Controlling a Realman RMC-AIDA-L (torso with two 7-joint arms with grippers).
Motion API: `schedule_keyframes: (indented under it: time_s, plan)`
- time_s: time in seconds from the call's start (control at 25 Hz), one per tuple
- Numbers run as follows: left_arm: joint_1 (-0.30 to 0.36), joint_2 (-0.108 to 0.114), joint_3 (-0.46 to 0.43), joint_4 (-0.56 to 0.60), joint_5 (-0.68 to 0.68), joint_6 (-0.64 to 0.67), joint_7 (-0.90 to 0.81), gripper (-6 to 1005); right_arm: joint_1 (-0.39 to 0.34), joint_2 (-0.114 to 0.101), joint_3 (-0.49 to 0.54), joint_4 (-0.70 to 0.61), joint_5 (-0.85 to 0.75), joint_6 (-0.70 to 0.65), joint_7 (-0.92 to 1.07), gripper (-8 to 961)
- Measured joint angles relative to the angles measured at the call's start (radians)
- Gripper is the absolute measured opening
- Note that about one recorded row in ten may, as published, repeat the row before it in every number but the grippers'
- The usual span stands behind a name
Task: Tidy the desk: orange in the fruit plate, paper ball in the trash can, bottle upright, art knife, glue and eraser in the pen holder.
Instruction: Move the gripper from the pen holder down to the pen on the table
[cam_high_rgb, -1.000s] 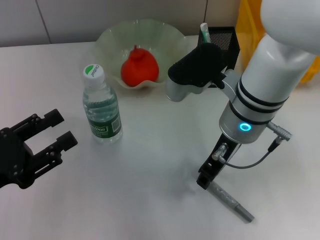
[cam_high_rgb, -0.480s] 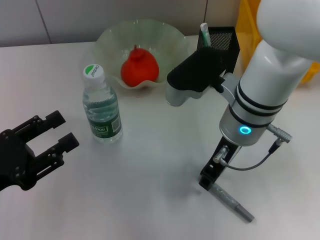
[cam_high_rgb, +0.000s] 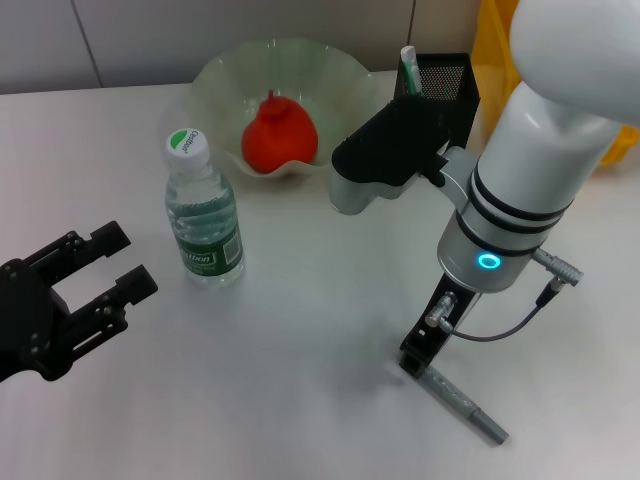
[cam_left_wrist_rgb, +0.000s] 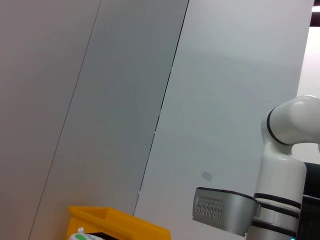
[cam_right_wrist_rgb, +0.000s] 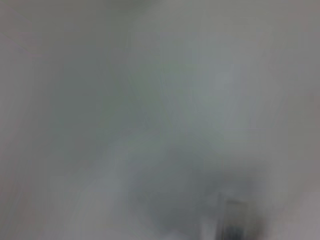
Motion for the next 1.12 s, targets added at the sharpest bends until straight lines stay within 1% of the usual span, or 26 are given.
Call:
schedule_keyframes:
  time_s: [0.48, 0.8, 1.12]
  plan:
    - [0.000, 0.000, 0.000, 0.000, -0.002, 0.000, 0.000, 629, 0.002, 0.000, -0.003, 0.009, -0.006, 0.000, 0.000, 360]
    - [0.000, 0.000, 0.000, 0.000, -0.001, 0.000, 0.007, 630, 0.004, 0.000, -0.034, 0.011, -0.006, 0.008, 0.000, 358]
    - [0.004, 0.000, 0.000, 0.000, -0.001, -0.001, 0.008, 630, 0.005, 0.002, -0.036, 0.007, -0.006, 0.011, 0.000, 347]
